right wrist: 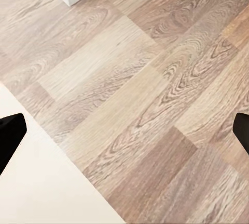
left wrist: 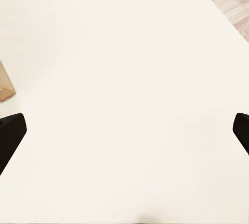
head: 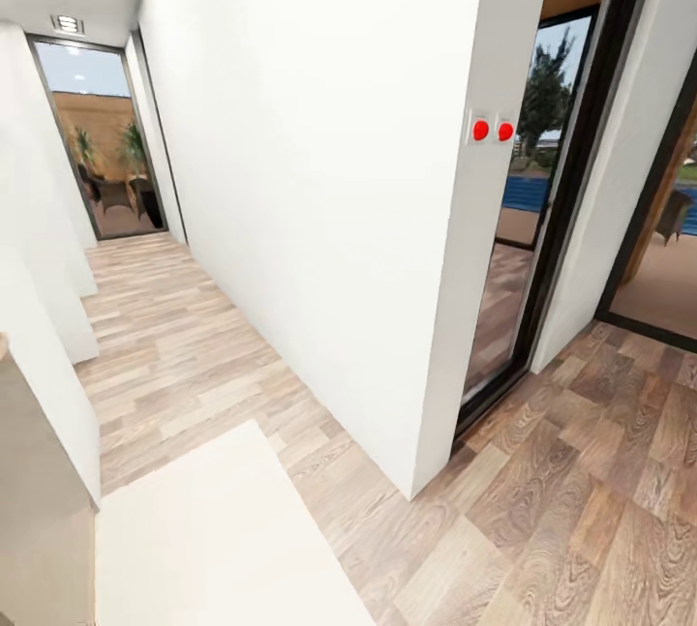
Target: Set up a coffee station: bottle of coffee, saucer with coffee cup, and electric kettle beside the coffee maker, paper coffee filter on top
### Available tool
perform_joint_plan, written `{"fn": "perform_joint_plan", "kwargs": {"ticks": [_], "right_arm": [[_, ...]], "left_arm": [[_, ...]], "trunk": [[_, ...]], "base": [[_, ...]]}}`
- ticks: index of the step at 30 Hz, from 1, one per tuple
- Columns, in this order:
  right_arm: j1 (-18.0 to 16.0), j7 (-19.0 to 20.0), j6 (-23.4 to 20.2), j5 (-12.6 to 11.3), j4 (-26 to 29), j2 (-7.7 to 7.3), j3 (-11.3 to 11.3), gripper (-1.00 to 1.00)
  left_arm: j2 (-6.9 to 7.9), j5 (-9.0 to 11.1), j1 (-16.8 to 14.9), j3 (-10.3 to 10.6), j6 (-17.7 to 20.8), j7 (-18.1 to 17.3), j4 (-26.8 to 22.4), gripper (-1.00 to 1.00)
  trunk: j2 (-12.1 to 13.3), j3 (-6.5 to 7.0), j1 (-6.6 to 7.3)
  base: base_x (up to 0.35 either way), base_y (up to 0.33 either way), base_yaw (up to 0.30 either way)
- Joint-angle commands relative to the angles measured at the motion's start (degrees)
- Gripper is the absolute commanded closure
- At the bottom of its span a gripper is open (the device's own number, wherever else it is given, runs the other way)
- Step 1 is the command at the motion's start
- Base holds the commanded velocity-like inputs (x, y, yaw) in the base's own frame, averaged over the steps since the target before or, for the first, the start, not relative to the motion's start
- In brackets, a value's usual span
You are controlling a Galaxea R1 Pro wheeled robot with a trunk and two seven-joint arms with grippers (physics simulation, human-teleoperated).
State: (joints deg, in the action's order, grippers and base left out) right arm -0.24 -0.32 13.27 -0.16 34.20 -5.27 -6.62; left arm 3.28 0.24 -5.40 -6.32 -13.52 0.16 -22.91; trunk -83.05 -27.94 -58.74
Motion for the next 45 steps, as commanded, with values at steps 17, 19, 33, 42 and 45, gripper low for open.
{"fn": "perform_joint_plan", "kwargs": {"ticks": [17, 19, 33, 42, 45], "right_arm": [[-0.02, -0.03, 0.18, 0.00, -0.09, 0.00, 0.03, -1.00], [-0.02, -0.03, 0.18, -0.01, -0.10, 0.00, 0.03, -1.00], [-0.02, -0.03, 0.18, 0.00, -0.10, 0.00, 0.03, -1.00], [-0.02, -0.03, 0.18, -0.01, -0.10, 0.00, 0.03, -1.00], [-0.01, -0.03, 0.18, 0.00, -0.10, 0.00, 0.03, -1.00]], "left_arm": [[-0.02, 0.02, -0.05, -0.09, -0.19, 0.02, 0.05, -1.00], [-0.02, 0.02, -0.05, -0.09, -0.19, 0.02, 0.05, -1.00], [0.00, 0.02, -0.05, -0.09, -0.19, 0.02, 0.05, -1.00], [-0.11, 0.06, -0.05, -0.32, -0.12, 0.01, 0.05, -1.00], [-0.16, 0.09, -0.05, -0.40, -0.07, 0.01, 0.05, -1.00]], "trunk": [[-0.03, -0.06, 0.01], [-0.03, -0.06, 0.01], [-0.03, -0.06, 0.01], [-0.03, -0.06, 0.01], [-0.03, -0.06, 0.01]], "base": [[-0.233, -0.118, 0.279], [-0.335, 0.078, 0.279], [-0.256, 0.112, 0.279], [-0.007, 0.005, 0.279], [0.000, 0.000, 0.279]]}}
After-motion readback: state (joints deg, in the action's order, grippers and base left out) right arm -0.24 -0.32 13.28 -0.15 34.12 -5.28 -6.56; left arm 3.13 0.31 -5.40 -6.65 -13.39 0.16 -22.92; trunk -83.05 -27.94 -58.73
